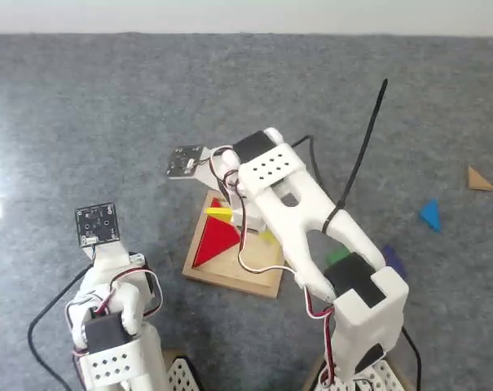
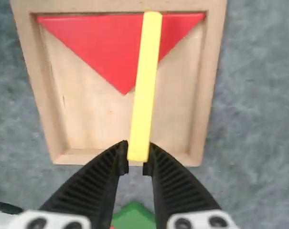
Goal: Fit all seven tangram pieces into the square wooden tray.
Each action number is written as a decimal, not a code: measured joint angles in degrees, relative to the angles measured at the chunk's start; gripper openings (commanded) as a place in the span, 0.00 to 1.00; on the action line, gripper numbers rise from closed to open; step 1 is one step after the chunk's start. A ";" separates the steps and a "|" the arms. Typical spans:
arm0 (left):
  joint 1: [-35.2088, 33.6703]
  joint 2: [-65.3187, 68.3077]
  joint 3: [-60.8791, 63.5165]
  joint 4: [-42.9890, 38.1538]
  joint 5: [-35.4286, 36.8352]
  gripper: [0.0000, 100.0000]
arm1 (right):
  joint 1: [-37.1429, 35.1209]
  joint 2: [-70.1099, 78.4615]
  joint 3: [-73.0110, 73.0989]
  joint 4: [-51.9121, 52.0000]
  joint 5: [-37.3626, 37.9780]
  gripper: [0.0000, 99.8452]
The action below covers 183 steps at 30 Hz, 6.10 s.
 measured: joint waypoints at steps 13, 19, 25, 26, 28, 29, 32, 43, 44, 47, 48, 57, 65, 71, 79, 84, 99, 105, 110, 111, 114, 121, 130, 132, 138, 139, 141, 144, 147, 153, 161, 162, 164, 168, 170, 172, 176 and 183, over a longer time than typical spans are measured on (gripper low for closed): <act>0.00 0.00 0.00 0.00 0.00 0.01 | 5.71 1.05 0.00 -4.22 11.60 0.01; 0.00 0.00 0.00 0.00 0.00 0.01 | 4.57 5.89 0.00 -5.36 12.04 0.01; 0.00 0.00 0.00 0.00 0.00 0.01 | 4.57 6.15 -0.44 -5.45 12.04 0.01; 0.00 0.00 0.00 0.00 0.00 0.01 | 4.66 6.24 -0.79 -5.45 12.04 0.01; 0.00 0.00 0.00 0.00 0.00 0.01 | 5.10 6.51 -1.58 -5.54 12.04 0.01; 0.00 0.00 0.00 0.00 0.00 0.01 | 5.19 6.51 -1.76 -5.54 12.04 0.01; 0.00 0.00 0.00 0.00 0.00 0.01 | 5.19 6.51 -2.02 -5.45 12.04 0.01; 0.00 0.00 0.00 0.00 0.00 0.01 | 5.27 7.12 -7.74 0.26 12.04 0.01; 0.00 0.00 0.00 0.00 0.00 0.01 | 5.27 7.47 -7.91 0.35 12.04 0.01; 0.00 0.00 0.00 0.00 0.00 0.01 | 5.27 9.85 -8.44 0.44 12.04 0.01; 0.00 0.00 0.00 0.00 0.00 0.01 | 5.45 10.64 -8.62 0.44 12.04 0.01; 0.00 0.00 0.00 0.00 0.00 0.01 | 7.82 14.51 -14.42 1.23 12.04 0.01; 0.00 0.00 0.00 0.00 0.00 0.01 | 8.09 15.38 -17.93 5.63 12.04 0.01; 0.00 0.00 0.00 0.00 0.00 0.01 | 8.09 19.08 -18.99 5.89 12.04 0.01; 0.00 0.00 0.00 0.00 0.00 0.01 | 8.26 20.22 -21.10 6.33 12.04 0.01; 0.00 0.00 0.00 0.00 0.00 0.01 | 8.26 20.22 -21.10 6.33 12.04 0.01; 0.00 0.00 0.00 0.00 0.00 0.01 | 8.26 23.82 -22.95 6.42 9.14 0.01; 0.00 0.00 0.00 0.00 0.00 0.01 | 7.56 27.25 -24.00 5.98 8.18 0.03; 0.00 0.00 0.00 0.00 0.00 0.01 | 6.24 26.37 -24.26 7.21 8.09 0.24; 0.00 0.00 0.00 0.00 0.00 0.01 | 5.71 26.29 -24.26 7.74 8.09 0.28; 0.00 0.00 0.00 0.00 0.00 0.01 | 3.96 25.76 -24.26 8.00 8.18 0.38; 0.00 0.00 0.00 0.00 0.00 0.01 | 3.69 25.93 -24.88 8.97 8.00 0.35; 0.00 0.00 0.00 0.00 0.00 0.01 | 3.78 25.05 -32.09 15.03 7.82 0.35; 0.00 0.00 0.00 0.00 0.00 0.01 | 3.43 23.47 -30.68 15.03 7.82 0.35; 0.00 0.00 0.00 0.00 0.00 0.01 | 2.81 20.31 -27.96 15.03 7.82 0.35; 0.00 0.00 0.00 0.00 0.00 0.01 | 3.43 19.69 -28.22 15.03 7.91 0.35; 0.00 0.00 0.00 0.00 0.00 0.01 | 5.71 18.81 -30.24 14.68 6.15 0.35; 0.00 0.00 0.00 0.00 0.00 0.01 | 10.11 18.29 -33.05 12.04 -3.25 0.35; 0.00 0.00 0.00 0.00 0.00 0.01 | 11.43 18.37 -33.49 6.95 -17.67 0.35; 0.00 0.00 0.00 0.00 0.00 0.01 | 6.95 20.92 -33.67 5.01 -48.70 0.35; 0.00 0.00 0.00 0.00 0.00 0.01 | 4.48 27.34 -33.76 4.31 -58.81 0.35; 0.00 0.00 0.00 0.00 0.00 0.01 | 4.48 28.48 -33.76 4.31 -58.46 0.35; 0.00 0.00 0.00 0.00 0.00 0.01 | 4.48 30.77 -33.76 4.31 -57.14 0.35; 0.00 0.00 0.00 0.00 0.00 0.01 | 4.48 32.18 -34.37 3.78 -53.98 0.35; 0.00 0.00 0.00 0.00 0.00 0.01 | 4.48 32.70 -35.16 3.52 -52.75 0.35; 0.00 0.00 0.00 0.00 0.00 0.01 | 4.48 33.05 -35.60 2.02 -52.04 0.35; 0.00 0.00 0.00 0.00 0.00 0.01 | 5.19 36.57 -36.57 -1.05 -51.25 0.35; 0.00 0.00 0.00 0.00 0.00 0.01 | 6.86 40.26 -40.97 -1.58 -45.01 0.35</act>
